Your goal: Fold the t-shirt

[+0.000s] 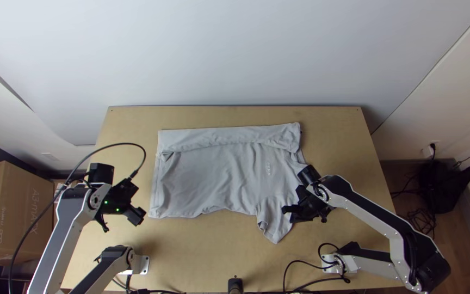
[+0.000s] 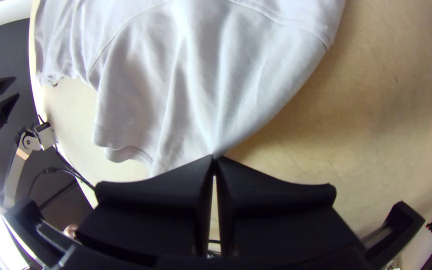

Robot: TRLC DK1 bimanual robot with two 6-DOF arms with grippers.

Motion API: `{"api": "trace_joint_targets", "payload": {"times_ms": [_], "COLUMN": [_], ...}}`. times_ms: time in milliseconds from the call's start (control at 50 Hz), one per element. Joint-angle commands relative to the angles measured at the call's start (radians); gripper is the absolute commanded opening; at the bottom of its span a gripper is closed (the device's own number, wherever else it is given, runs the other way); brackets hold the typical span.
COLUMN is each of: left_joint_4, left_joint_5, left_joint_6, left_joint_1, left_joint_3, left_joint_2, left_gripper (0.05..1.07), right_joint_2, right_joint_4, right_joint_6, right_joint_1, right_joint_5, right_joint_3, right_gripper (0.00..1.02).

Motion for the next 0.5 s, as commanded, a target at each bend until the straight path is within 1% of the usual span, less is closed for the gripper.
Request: {"api": "trace_joint_targets", "payload": {"times_ms": [0, 40, 160, 240, 280, 320, 480], "left_joint_4": [0.004, 0.018, 0.073, 0.080, 0.087, 0.090, 0.159], "left_joint_5": [-0.007, -0.007, 0.002, 0.019, 0.028, 0.036, 0.057], "left_joint_6": [0.096, 0.098, 0.091, 0.088, 0.081, 0.078, 0.047], "left_joint_1": [-0.014, -0.025, -0.025, -0.042, -0.051, -0.057, -0.063], "left_joint_3": [-0.063, -0.081, -0.121, -0.135, -0.138, -0.143, -0.144], "left_joint_2": [0.001, 0.015, 0.062, 0.084, 0.098, 0.113, 0.185], "left_gripper": [1.00, 0.96, 0.96, 0.95, 0.95, 0.92, 0.92], "right_joint_2": [-0.048, -0.059, -0.087, -0.099, -0.102, -0.105, -0.119], "right_joint_4": [-0.030, -0.033, -0.038, -0.040, -0.040, -0.040, -0.043], "right_joint_6": [0.025, 0.028, 0.041, 0.051, 0.051, 0.052, 0.060], "right_joint_1": [-0.003, -0.003, -0.003, -0.003, -0.003, -0.005, -0.005], "right_joint_5": [0.003, 0.003, 0.003, 0.003, 0.005, 0.005, 0.007], "right_joint_3": [0.014, 0.017, 0.017, 0.012, 0.008, 0.006, 0.006], "right_gripper": [0.02, 0.02, 0.02, 0.02, 0.02, 0.02, 0.02]}}
